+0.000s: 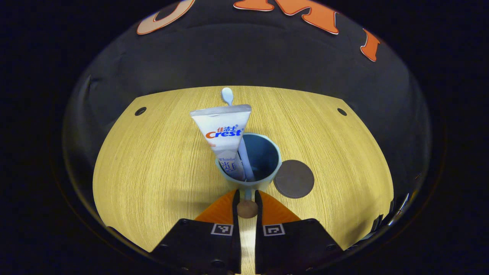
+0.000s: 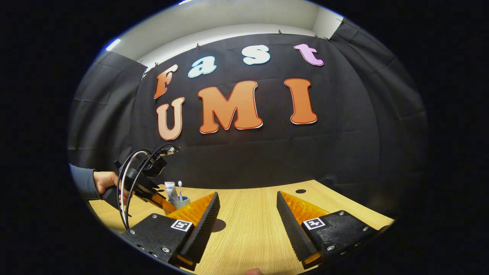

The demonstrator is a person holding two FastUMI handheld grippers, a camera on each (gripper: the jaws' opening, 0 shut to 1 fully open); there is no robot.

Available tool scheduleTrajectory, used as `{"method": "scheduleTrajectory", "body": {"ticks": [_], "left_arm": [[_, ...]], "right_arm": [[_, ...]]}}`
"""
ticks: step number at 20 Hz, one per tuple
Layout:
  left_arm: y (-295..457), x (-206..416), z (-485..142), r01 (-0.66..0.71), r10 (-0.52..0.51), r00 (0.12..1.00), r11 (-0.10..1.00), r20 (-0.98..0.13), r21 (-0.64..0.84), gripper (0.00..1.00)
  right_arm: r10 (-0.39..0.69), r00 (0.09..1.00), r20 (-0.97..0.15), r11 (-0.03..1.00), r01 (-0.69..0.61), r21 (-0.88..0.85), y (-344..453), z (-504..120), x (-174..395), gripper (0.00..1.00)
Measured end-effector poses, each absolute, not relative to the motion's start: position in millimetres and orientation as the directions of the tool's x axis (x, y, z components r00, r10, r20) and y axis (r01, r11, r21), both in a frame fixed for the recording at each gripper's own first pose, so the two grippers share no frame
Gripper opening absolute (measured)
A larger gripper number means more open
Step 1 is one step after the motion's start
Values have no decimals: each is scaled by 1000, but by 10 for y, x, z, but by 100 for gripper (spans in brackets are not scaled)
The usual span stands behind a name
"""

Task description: Put the toothbrush and toothpaste on the desktop into the cup, then pick up the cup and place it on the coaster on the desktop.

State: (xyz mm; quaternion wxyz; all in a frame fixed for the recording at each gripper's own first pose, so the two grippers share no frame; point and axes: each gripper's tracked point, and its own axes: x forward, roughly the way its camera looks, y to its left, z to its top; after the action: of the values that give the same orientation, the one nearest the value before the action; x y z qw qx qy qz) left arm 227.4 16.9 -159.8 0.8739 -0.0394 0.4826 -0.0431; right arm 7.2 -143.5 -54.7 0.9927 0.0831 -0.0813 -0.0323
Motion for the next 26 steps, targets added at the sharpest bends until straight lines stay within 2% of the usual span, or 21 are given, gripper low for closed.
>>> {"method": "scheduleTrajectory", "body": {"ticks": [5,6,11,15,16,17,18,20,26], "left_arm": [[186,2264,-1587,63,-96,523,995,-847,-75,14],[187,2265,-1606,60,-86,514,996,-853,-64,17],[205,2271,-1653,86,-60,447,996,-893,-24,28],[206,2208,-1890,83,-53,364,996,-930,-24,30],[198,2223,-1841,77,-55,379,997,-924,-28,22],[206,2222,-1871,87,-56,373,996,-926,-25,27],[221,2235,-1841,86,-61,385,996,-921,-30,23],[242,2245,-1812,71,-65,397,997,-916,-40,22],[269,2486,-1546,78,-72,471,996,-879,-40,22]], "right_arm": [[-78,988,136,986,56,155,-1435,-617,95,90],[-76,988,137,986,55,155,-1436,-613,92,90],[-80,988,131,987,60,148,-1449,-641,98,90],[-93,989,114,987,77,139,-1506,-719,95,90],[-98,989,108,987,83,139,-1523,-734,100,90],[-102,989,105,986,86,141,-1542,-745,113,90],[-104,989,103,985,89,145,-1553,-748,111,90],[-104,989,105,984,87,157,-1560,-735,102,90],[-102,990,100,986,87,145,-1541,-757,81,90]]}}
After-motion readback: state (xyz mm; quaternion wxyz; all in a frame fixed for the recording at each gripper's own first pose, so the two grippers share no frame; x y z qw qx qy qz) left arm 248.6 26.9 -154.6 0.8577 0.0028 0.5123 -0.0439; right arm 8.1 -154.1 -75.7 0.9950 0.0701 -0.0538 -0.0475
